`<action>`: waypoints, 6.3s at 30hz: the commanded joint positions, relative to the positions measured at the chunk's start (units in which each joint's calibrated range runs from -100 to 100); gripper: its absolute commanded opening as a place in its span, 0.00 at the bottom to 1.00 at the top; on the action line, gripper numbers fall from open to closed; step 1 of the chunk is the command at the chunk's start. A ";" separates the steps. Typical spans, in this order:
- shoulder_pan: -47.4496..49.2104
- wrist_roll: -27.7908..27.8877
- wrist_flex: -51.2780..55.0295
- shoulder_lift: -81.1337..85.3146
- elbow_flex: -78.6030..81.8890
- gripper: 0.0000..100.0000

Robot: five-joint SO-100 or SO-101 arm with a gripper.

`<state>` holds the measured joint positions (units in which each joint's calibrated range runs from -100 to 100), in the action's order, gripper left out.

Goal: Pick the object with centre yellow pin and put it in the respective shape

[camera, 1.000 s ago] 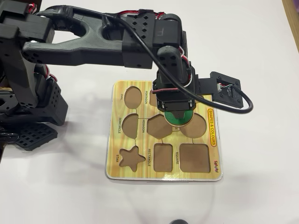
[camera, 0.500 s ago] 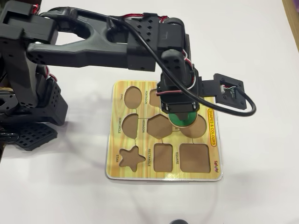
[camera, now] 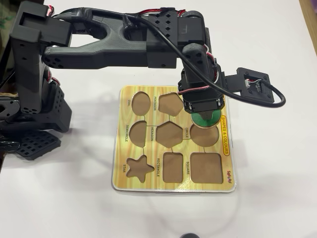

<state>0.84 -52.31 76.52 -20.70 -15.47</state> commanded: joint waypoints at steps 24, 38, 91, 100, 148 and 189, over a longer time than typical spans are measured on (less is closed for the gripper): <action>-1.62 0.38 -5.13 -9.76 -2.97 0.01; -2.60 0.54 -9.62 -9.50 -2.16 0.01; 1.31 -0.09 -9.62 -9.67 2.43 0.01; 0.33 0.43 -9.62 -9.84 2.43 0.01; 2.97 -0.09 -9.62 33.68 39.57 0.11; -1.82 -0.14 -9.62 113.68 92.90 0.11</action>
<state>-0.65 -52.26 67.35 88.14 75.27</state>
